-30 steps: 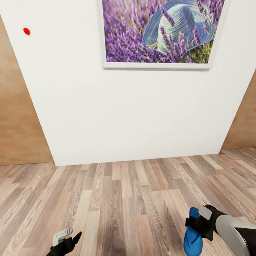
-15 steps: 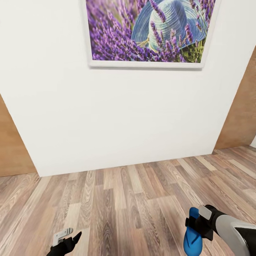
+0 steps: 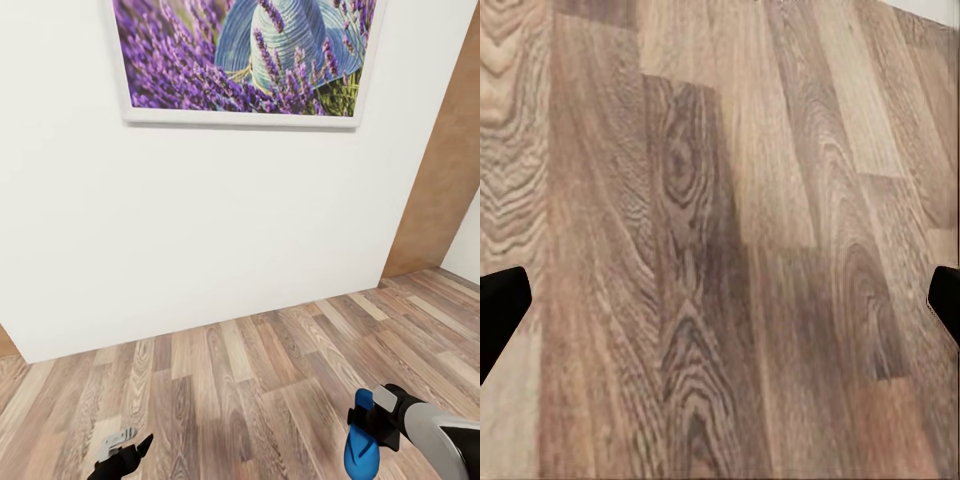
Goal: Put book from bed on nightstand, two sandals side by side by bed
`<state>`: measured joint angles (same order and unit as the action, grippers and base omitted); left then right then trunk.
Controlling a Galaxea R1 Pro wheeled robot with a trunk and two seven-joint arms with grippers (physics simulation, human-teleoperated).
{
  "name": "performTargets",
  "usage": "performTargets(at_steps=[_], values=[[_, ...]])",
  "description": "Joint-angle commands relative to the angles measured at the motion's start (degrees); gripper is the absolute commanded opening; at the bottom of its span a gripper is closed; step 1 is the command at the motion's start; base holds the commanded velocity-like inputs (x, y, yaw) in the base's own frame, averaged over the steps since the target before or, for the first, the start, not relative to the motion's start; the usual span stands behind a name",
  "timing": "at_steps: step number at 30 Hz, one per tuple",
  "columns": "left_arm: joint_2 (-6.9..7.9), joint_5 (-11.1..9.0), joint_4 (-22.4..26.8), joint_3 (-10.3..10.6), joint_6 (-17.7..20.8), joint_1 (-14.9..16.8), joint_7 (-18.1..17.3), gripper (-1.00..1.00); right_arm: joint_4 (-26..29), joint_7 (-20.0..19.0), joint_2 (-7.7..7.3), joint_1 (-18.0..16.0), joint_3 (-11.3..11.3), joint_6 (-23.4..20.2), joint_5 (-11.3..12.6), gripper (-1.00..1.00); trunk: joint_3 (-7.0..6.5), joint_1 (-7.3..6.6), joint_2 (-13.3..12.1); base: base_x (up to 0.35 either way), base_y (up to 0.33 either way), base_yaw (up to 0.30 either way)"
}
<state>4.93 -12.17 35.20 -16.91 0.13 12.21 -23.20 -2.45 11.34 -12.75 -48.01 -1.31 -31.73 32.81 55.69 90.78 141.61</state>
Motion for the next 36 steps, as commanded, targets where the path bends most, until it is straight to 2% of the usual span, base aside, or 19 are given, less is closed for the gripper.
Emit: performTargets(at_steps=[1,36], values=[[0.00,-0.3,0.0,-0.1,0.0,0.0,-0.3,1.00,-0.1,0.3,0.01,-0.1,-0.1,0.0,0.4,-1.00,0.06,0.02,0.0,0.286,0.000,-0.207],[0.00,-0.3,0.0,-0.1,0.0,0.0,-0.3,1.00,-0.1,0.4,0.02,-0.1,-0.1,-0.1,0.4,-1.00,0.06,0.02,0.0,0.285,0.000,-0.207]])
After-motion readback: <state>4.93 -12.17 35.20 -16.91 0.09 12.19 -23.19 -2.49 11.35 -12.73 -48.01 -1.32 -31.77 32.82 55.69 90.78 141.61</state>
